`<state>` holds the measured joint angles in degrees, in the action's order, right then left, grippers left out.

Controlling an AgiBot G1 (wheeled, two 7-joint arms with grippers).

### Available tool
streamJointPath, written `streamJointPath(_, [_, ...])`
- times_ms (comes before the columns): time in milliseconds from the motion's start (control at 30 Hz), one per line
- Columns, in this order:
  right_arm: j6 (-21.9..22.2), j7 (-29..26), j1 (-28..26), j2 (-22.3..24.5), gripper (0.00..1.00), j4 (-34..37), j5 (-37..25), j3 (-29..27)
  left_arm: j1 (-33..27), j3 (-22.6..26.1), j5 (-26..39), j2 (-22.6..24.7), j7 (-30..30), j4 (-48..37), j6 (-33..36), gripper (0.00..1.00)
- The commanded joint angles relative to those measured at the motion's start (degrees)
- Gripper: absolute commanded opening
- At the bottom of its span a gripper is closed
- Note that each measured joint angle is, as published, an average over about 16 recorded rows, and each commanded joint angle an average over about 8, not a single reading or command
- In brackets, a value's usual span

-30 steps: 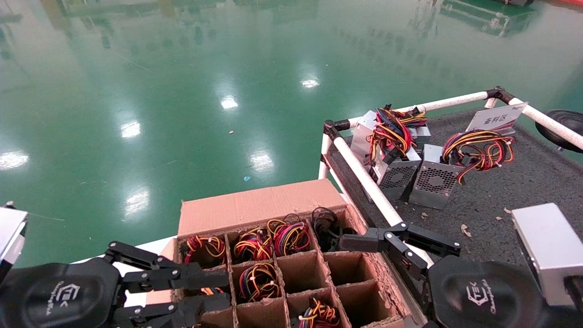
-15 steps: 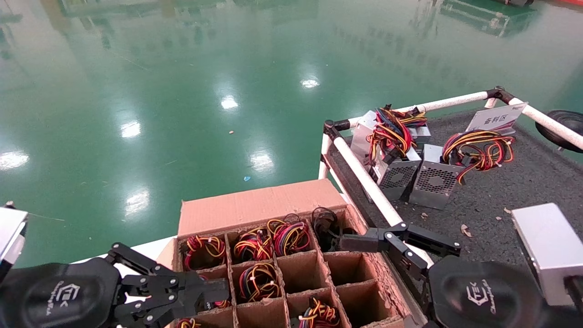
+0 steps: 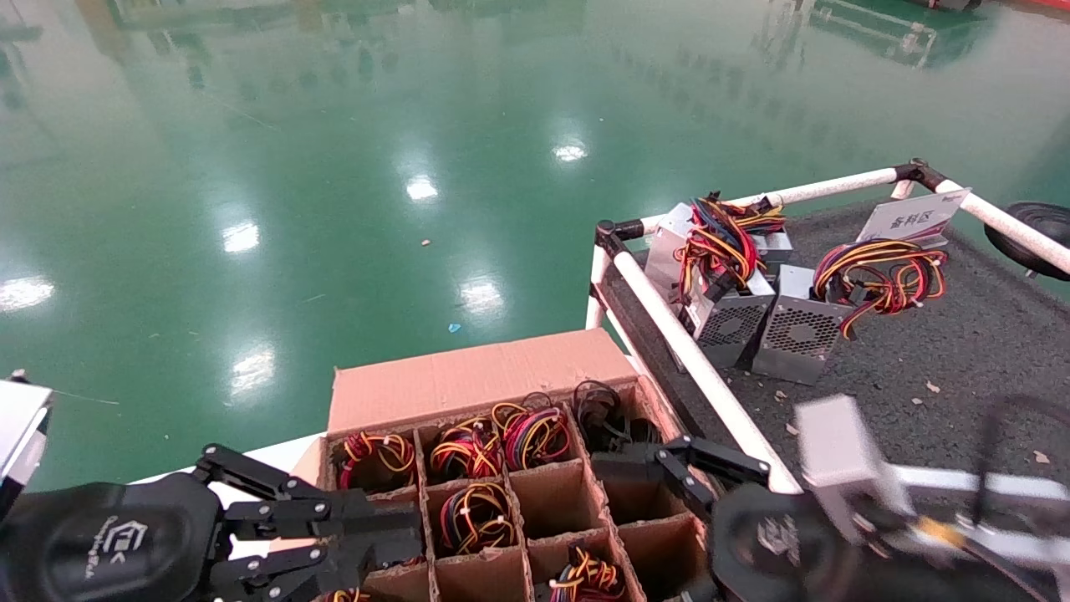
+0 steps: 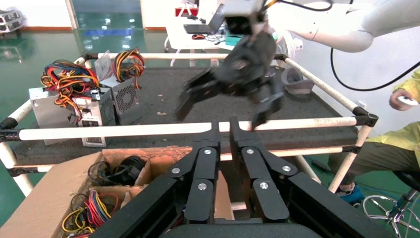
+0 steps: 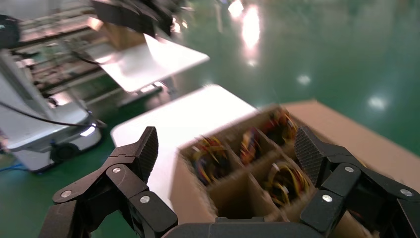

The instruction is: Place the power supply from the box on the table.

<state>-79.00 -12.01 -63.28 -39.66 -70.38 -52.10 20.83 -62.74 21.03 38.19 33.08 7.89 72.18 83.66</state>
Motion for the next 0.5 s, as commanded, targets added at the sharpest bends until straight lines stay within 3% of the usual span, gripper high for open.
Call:
streamJointPath(33, [1.6, -0.9, -0.5, -1.0, 1.00, 0.6, -2.3, 1.1, 0.0, 0.0, 0.0, 0.0, 0.0, 0.0, 0.0, 1.00])
streamJointPath(500, [6.9, 8.2, -9.0, -8.0, 1.00, 17.7, -16.0, 5.6, 0.0, 0.0, 0.0, 0.0, 0.0, 0.0, 0.0, 1.00])
